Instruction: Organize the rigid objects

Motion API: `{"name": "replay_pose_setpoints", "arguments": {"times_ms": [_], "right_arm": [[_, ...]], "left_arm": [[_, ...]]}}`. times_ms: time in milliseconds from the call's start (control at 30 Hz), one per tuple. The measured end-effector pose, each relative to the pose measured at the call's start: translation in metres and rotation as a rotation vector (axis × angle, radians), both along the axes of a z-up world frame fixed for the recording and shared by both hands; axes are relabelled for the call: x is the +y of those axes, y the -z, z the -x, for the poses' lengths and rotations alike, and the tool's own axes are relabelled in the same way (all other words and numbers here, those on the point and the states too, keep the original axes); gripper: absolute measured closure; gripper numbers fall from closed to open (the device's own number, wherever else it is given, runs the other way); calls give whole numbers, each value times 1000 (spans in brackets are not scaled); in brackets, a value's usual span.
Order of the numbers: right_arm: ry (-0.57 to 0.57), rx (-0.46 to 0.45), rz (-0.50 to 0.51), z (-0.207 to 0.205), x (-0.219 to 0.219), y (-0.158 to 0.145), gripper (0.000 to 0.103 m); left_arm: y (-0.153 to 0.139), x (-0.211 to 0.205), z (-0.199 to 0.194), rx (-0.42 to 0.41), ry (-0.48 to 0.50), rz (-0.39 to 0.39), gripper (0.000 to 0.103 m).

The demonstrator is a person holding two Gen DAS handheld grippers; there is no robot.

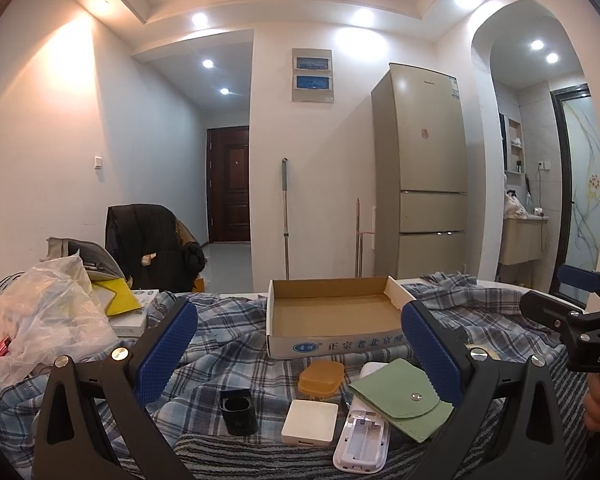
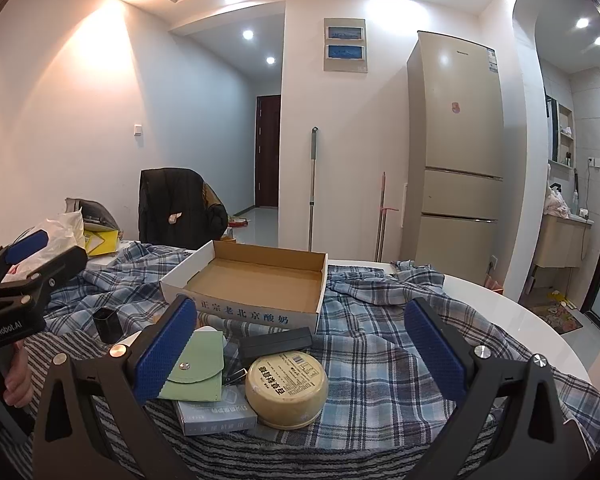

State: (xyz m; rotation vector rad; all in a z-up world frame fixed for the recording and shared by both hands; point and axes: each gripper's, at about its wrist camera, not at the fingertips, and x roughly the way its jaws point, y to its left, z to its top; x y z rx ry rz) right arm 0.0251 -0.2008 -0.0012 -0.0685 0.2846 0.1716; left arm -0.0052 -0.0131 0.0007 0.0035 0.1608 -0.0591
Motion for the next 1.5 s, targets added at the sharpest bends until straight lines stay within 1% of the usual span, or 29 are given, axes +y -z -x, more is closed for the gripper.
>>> {"name": "replay_pose_setpoints", "arguments": {"times_ms": [133, 300, 433, 500, 533, 600, 667, 700, 767, 800, 867, 1000, 1100, 1500], "right_arm": [[-1, 1, -19, -1, -3, 0, 0], [1, 5, -36, -3, -5, 1, 0], [-8, -5, -31, -1, -5, -1, 0], [-11, -10, -36, 1, -6, -2, 0], [-12, -13, -42, 1, -7, -2, 0], [-11, -14, -48, 1, -9, -3, 0], [-15, -15, -49, 1, -9, -3, 0], [-16, -15, -48, 1, -8, -4, 0], [-12, -18, -48, 2, -9, -4, 0], [-14, -18, -50, 2, -10, -4, 0], [-14, -13, -51, 1, -10, -4, 0], [-14, 5, -59, -2, -12, -3, 0], [-10, 20, -57, -5, -13, -2, 0], [-40, 68, -50, -11, -12, 3, 0]], "left_arm": [[0, 4, 0, -4, 1, 16, 0], [0, 0, -2, 2, -4, 2, 0], [-2, 3, 1, -14, 0, 29, 0], [-6, 5, 1, -18, 10, 17, 0], [-10, 7, 2, -35, 1, 5, 0], [-15, 13, 8, -86, -15, 5, 0], [-19, 12, 13, -103, -18, -11, 0], [-20, 11, 14, -98, -17, -21, 0], [-17, 10, 13, -77, 2, -11, 0], [-16, 10, 12, -63, 19, -4, 0], [-13, 6, 7, -21, 45, -18, 0], [-8, 0, 1, 25, 54, -43, 0], [-6, -3, -1, 46, 67, -48, 0], [2, 3, -12, 111, 36, -27, 0]]}}
